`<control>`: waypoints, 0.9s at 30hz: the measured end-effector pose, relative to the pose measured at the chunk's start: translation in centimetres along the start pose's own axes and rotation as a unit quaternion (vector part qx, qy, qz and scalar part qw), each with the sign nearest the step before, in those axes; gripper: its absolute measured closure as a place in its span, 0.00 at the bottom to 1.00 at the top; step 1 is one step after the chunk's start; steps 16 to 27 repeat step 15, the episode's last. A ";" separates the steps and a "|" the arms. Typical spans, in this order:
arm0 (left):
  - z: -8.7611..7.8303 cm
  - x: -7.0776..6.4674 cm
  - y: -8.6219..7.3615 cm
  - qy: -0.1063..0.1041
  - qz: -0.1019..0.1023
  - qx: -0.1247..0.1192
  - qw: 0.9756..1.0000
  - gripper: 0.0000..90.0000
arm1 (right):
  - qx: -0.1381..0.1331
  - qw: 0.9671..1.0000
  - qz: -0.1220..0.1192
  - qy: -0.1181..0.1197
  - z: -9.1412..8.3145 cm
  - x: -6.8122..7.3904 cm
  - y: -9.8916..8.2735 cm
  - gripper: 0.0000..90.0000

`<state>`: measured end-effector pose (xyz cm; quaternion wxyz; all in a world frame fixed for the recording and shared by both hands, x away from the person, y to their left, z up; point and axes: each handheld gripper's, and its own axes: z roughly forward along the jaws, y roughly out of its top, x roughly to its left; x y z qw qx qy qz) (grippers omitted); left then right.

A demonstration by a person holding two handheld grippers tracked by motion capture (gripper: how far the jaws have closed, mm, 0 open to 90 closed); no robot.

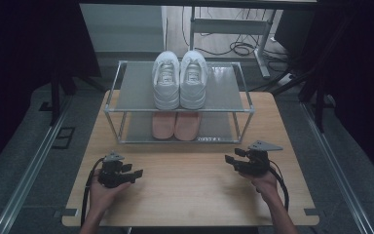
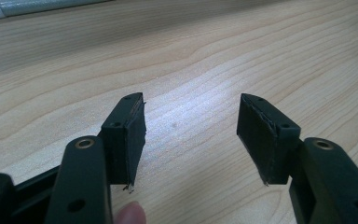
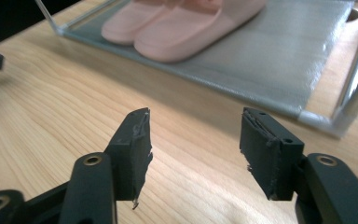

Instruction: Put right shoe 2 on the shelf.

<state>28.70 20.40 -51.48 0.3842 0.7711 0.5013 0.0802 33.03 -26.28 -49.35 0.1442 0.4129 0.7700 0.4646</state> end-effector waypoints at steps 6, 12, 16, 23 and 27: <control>0.0 0.0 0.0 -0.001 0.000 0.000 1.000 0.47 | 0.012 1.000 -0.014 -0.007 0.4 0.0 -1.1 0.45; 0.2 -0.1 0.0 -0.001 0.000 0.003 1.000 0.47 | 0.006 1.000 -0.010 -0.009 0.2 -0.1 -1.2 0.44; 0.2 -0.1 0.0 0.000 0.003 0.003 1.000 0.47 | 0.002 1.000 -0.010 -0.010 0.0 0.0 -1.2 0.44; 0.2 -0.1 0.0 0.000 0.003 0.003 1.000 0.47 | 0.002 1.000 -0.010 -0.010 0.0 0.0 -1.2 0.44; 0.2 -0.1 0.0 0.000 0.003 0.003 1.000 0.47 | 0.002 1.000 -0.010 -0.010 0.0 0.0 -1.2 0.44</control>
